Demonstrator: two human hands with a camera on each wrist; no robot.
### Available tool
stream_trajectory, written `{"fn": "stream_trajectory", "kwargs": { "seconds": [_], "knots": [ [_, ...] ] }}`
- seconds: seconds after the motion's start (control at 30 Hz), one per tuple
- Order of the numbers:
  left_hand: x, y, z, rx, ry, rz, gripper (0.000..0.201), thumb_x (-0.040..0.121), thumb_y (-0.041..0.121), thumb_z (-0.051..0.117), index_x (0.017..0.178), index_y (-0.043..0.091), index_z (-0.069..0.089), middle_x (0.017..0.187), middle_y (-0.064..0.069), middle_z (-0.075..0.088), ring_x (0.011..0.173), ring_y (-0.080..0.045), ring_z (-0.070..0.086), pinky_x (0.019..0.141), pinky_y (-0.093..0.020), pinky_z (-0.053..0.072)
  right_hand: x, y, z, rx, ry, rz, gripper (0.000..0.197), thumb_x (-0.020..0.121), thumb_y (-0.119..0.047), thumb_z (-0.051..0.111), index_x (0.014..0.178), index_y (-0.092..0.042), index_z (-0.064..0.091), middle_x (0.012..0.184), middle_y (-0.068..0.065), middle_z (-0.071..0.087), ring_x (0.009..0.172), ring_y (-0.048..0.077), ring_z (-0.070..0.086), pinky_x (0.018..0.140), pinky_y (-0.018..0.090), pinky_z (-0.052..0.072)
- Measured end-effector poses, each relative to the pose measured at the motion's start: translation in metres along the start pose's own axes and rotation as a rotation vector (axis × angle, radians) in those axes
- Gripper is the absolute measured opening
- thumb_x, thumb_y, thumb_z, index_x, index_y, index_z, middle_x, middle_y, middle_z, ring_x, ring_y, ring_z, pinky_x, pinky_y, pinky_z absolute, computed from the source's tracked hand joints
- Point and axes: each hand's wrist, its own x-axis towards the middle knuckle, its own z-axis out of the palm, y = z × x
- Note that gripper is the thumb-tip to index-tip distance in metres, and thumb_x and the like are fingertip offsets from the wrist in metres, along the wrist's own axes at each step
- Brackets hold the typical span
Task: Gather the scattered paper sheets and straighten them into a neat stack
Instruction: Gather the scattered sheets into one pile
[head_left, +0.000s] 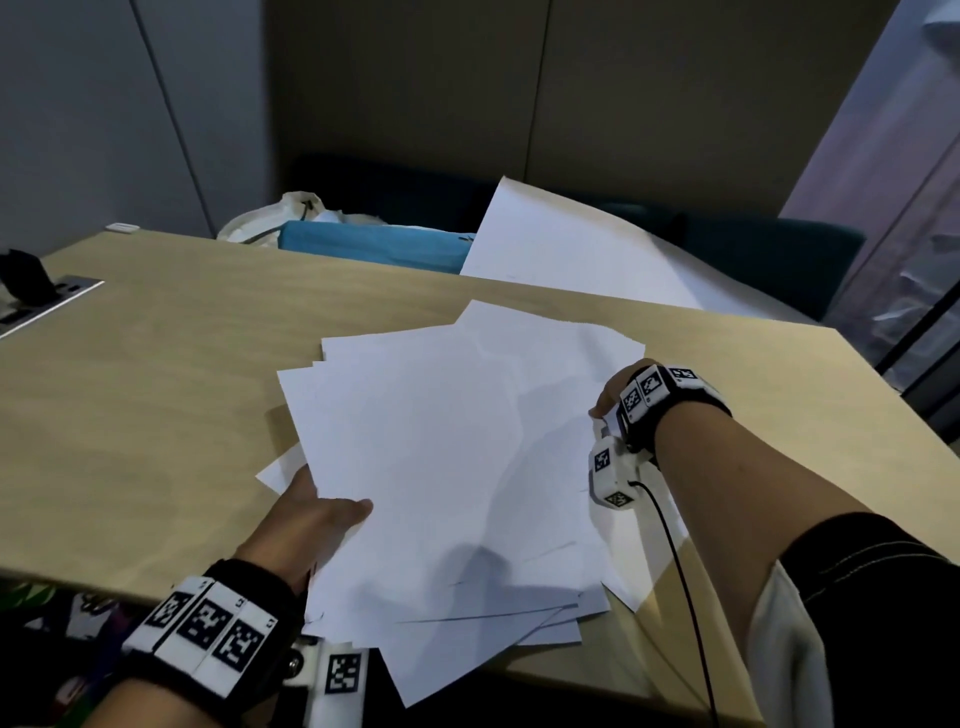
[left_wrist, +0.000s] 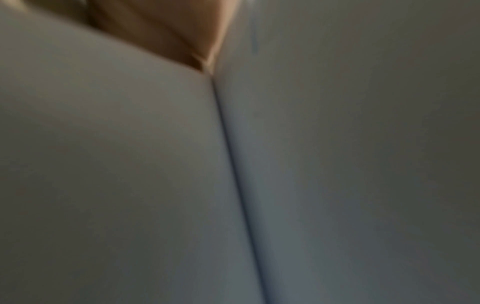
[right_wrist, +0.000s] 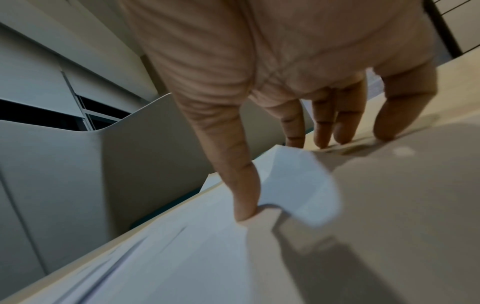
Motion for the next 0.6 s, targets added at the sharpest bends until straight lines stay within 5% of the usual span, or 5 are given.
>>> {"fn": "stream_trajectory", "kwargs": {
  "seconds": [0.07, 0.2, 0.37, 0.5, 0.6],
  "knots": [
    [0.002, -0.001, 0.000, -0.006, 0.009, -0.012, 0.059, 0.078, -0.011, 0.061, 0.131, 0.012, 0.049, 0.119, -0.009, 0.068, 0.107, -0.025, 0.066, 0.080, -0.033, 0.050, 0.009, 0.006, 0.008, 0.035, 0.021, -0.007, 0.069, 0.050, -0.066, 0.052, 0.108, -0.032, 0.068, 0.120, -0.004, 0.065, 0.101, 0.023, 0.064, 0.086, 0.035, 0.053],
    [0.004, -0.001, -0.002, 0.017, 0.025, -0.028, 0.070, 0.069, -0.002, 0.068, 0.134, 0.011, 0.045, 0.127, -0.013, 0.063, 0.115, -0.031, 0.061, 0.102, -0.046, 0.044, -0.035, 0.000, 0.005, 0.444, 0.282, 0.107, 0.056, 0.079, -0.040, 0.064, 0.133, -0.038, 0.047, 0.142, 0.017, 0.035, 0.112, 0.034, 0.056, 0.090, 0.040, 0.051],
    [0.006, 0.002, -0.003, 0.022, 0.025, -0.027, 0.081, 0.061, 0.003, 0.066, 0.138, 0.012, 0.042, 0.130, -0.010, 0.062, 0.118, -0.029, 0.060, 0.108, -0.050, 0.039, -0.036, 0.006, -0.024, 1.155, 0.347, 0.186, 0.064, 0.077, -0.015, 0.076, 0.134, -0.004, 0.048, 0.134, 0.016, 0.053, 0.121, 0.032, 0.054, 0.089, 0.034, 0.045],
    [0.004, 0.003, -0.003, 0.050, 0.016, -0.033, 0.066, 0.083, -0.013, 0.059, 0.140, 0.011, 0.038, 0.134, -0.010, 0.058, 0.121, -0.028, 0.056, 0.107, -0.046, 0.039, -0.072, 0.003, -0.064, 1.202, 0.768, -0.121, 0.041, 0.076, -0.005, 0.074, 0.115, -0.007, 0.065, 0.102, 0.008, 0.066, 0.102, 0.025, 0.065, 0.090, 0.032, 0.052],
    [0.001, 0.006, 0.000, 0.051, 0.013, -0.019, 0.075, 0.073, -0.006, 0.065, 0.141, 0.010, 0.038, 0.135, -0.011, 0.057, 0.123, -0.029, 0.055, 0.110, -0.049, 0.037, -0.110, -0.008, -0.080, 1.027, 0.967, -0.427, 0.023, 0.078, -0.007, 0.070, 0.101, -0.007, 0.071, 0.091, 0.003, 0.065, 0.083, 0.014, 0.063, 0.077, 0.015, 0.049]
  ]
}}
